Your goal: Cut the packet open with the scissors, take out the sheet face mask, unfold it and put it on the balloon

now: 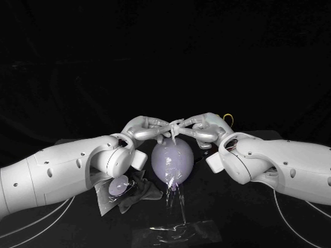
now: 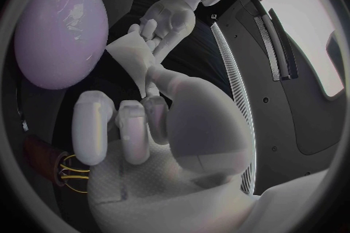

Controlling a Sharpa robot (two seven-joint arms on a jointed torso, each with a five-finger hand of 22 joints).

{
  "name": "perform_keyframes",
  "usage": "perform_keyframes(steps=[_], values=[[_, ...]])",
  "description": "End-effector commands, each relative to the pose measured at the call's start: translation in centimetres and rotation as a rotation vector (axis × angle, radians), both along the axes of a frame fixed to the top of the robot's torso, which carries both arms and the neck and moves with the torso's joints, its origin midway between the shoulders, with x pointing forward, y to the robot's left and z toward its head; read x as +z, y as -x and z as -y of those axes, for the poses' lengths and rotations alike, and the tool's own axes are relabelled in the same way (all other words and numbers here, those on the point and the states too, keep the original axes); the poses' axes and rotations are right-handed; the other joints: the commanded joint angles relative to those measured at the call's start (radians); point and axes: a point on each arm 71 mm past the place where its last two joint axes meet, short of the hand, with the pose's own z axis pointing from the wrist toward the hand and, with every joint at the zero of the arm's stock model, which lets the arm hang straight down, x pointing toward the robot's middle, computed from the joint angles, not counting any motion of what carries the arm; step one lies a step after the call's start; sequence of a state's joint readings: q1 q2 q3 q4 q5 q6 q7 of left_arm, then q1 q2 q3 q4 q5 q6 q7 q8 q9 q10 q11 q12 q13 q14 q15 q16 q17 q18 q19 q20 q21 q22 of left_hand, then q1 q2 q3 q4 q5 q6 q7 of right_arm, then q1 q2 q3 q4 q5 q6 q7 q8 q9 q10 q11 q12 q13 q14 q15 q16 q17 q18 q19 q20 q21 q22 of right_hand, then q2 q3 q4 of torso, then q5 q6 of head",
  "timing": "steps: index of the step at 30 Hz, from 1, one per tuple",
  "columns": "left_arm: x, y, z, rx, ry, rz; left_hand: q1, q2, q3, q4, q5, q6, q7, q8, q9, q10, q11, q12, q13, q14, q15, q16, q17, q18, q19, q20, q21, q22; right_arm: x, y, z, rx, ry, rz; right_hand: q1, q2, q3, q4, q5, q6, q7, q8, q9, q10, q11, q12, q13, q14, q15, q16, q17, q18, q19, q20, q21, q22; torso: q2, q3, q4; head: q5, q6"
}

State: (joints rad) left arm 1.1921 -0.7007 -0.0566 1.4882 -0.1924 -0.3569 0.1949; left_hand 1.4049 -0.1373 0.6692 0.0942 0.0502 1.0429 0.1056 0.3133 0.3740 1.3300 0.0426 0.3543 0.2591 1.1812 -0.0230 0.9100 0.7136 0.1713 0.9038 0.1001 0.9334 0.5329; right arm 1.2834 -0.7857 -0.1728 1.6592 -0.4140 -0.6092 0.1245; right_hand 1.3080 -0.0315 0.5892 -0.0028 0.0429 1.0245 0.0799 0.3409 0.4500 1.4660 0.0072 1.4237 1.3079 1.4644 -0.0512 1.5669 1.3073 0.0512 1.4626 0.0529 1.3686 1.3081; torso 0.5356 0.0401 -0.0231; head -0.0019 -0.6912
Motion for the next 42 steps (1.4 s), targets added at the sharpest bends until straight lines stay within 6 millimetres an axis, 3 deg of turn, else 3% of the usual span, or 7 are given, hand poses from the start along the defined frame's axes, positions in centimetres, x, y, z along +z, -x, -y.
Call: perform_keyframes(steps=[1,26,42], values=[[0.2,-0.1,-0.2,0.011,0.01,0.012,-0.01,0.001,0.008,-0.002,0.003,-0.003,-0.003,0.038,0.097,0.024,-0.016,0.004,0.002,0.0,-0.005,0.004,0.001,0.011,-0.008,0.002,0.006,0.003,0.1,0.1,0.1,0.002,0.002,0.013,-0.004,0.007,0.004,0.002,0.006,0.008,0.0,0.033,0.068,0.031,-0.004,0.004,0.153,0.106,-0.007,0.004,0.264,-0.006,0.014,-0.002,-0.003,0.183,0.0,-0.0001,0.0001,-0.001,0.0],[-0.2,-0.6,-2.4,0.056,0.026,-0.039,-0.029,-0.003,0.025,-0.013,0.003,-0.005,-0.004,0.045,0.109,0.027,-0.018,0.011,0.01,0.005,-0.007,0.012,0.004,0.011,-0.014,0.001,0.022,0.013,0.4,0.6,2.6,-0.043,-0.001,0.011,-0.005,0.006,0.008,-0.002,0.006,0.007,-0.001,0.035,0.07,0.032,-0.005,0.005,0.154,0.106,-0.007,0.004,0.264,-0.006,0.015,-0.002,-0.002,0.184,-0.001,0.0006,-0.0007,-0.002,0.003],[-0.6,-0.4,-2.4,0.038,0.046,-0.109,-0.063,-0.003,0.039,-0.011,0.002,-0.014,-0.004,0.048,0.118,0.02,-0.017,0.016,0.017,0.003,-0.005,0.017,0.006,0.01,-0.023,0.005,0.027,0.016,0.9,0.8,2.5,-0.039,-0.011,0.016,-0.006,0.006,0.009,-0.003,0.006,0.007,-0.001,0.035,0.07,0.032,-0.005,0.005,0.154,0.106,-0.007,0.004,0.264,-0.006,0.015,-0.002,-0.002,0.184,0.0,-0.0002,0.0,-0.005,0.007]])
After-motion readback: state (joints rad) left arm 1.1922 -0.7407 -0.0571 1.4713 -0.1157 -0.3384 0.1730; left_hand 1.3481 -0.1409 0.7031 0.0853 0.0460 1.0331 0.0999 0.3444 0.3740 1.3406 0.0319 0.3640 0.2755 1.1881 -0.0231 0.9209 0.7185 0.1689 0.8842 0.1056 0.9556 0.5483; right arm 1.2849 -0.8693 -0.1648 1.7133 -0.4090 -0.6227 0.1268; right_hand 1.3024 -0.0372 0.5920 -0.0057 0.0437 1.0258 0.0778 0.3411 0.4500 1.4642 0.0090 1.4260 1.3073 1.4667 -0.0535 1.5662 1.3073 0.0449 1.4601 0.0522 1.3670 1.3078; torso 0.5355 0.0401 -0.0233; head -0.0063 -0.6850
